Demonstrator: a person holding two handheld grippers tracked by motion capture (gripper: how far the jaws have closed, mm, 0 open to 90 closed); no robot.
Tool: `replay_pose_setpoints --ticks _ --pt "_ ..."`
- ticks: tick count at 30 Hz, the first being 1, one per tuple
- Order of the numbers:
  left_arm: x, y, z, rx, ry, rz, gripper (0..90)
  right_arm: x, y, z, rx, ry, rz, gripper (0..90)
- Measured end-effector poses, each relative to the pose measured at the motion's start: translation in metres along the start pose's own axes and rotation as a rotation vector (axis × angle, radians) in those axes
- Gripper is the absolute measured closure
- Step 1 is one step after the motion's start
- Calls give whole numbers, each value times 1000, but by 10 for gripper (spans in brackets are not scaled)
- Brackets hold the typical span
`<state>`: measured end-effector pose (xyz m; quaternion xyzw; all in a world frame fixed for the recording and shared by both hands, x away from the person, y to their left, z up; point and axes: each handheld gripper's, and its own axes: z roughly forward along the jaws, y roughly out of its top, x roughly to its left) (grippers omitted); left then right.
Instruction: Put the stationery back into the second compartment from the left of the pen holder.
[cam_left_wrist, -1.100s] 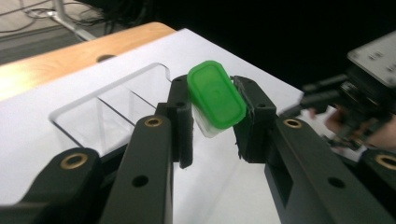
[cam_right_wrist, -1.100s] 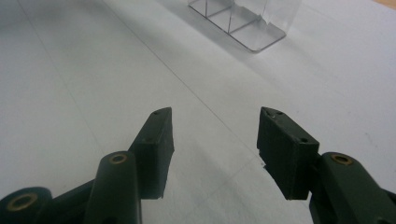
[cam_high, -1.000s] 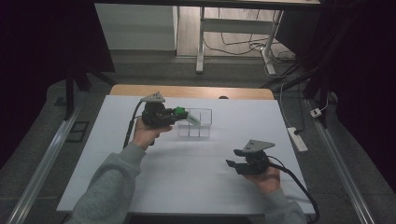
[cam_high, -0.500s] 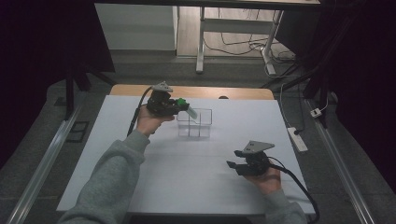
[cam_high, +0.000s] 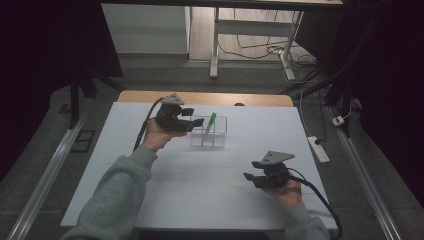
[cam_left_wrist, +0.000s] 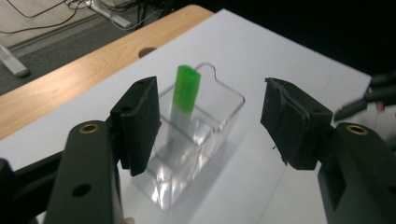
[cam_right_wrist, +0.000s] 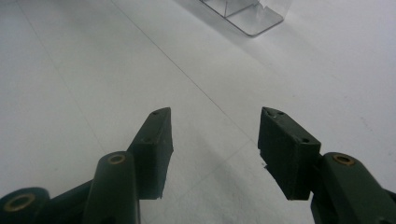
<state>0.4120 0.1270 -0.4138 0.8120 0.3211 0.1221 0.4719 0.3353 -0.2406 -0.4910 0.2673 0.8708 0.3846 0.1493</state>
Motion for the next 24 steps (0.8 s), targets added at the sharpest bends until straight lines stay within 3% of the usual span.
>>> replay_pose_setpoints --ticks 9,17,22,24 --pt "-8 -59 -37 95 6 3 370 -4 -4 -3 5 -12 15 424" --pt "-15 -112 -76 96 85 -22 372 -7 -8 -7 14 -17 31 404" --pt "-19 -136 -88 93 92 -58 373 -10 -12 -10 17 -22 36 400" --pt "-21 -144 -91 99 95 -55 370 -11 -13 -12 17 -21 40 394"
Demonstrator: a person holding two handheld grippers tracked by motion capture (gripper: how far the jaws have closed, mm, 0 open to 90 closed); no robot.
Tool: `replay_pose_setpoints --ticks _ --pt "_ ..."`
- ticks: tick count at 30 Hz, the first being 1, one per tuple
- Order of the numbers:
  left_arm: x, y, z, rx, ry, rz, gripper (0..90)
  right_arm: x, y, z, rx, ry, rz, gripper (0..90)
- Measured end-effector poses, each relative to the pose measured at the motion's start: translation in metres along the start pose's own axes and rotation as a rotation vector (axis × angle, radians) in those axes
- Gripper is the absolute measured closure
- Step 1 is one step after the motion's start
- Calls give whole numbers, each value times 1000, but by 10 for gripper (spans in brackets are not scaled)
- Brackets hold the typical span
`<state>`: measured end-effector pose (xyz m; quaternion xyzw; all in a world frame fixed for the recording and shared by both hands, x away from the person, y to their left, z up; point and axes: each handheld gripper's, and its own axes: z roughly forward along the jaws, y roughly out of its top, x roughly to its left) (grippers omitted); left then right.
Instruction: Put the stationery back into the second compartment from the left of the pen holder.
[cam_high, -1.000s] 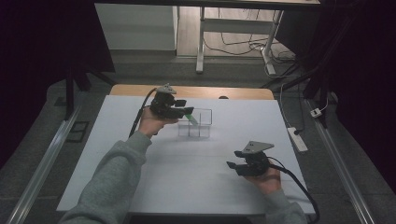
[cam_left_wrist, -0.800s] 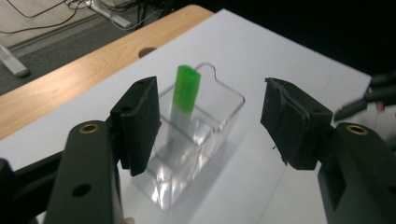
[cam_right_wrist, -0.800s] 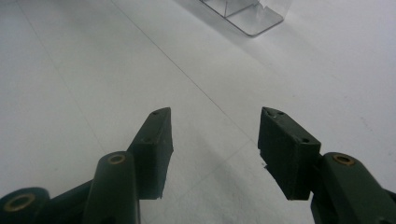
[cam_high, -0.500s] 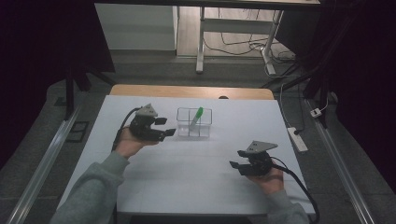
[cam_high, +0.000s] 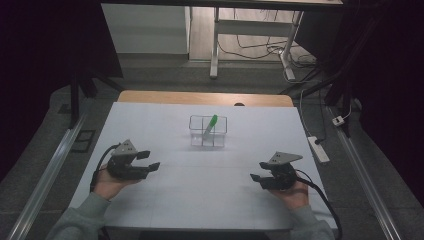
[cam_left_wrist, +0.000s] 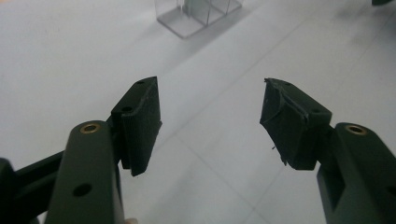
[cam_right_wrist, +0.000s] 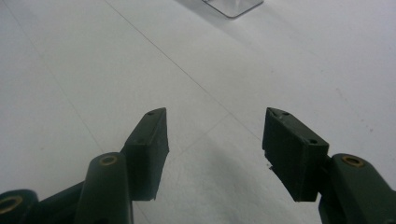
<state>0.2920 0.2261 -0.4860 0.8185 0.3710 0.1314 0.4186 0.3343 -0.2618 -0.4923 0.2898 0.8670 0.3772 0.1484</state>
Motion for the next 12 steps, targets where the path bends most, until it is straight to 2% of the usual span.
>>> replay_pose_setpoints --ticks 5,12 --pt "-4 -12 2 3 -10 -7 366 -5 -2 -8 -23 -1 17 391" --pt "-5 -14 6 8 -12 -4 360 -6 -4 -11 -26 -2 15 389"
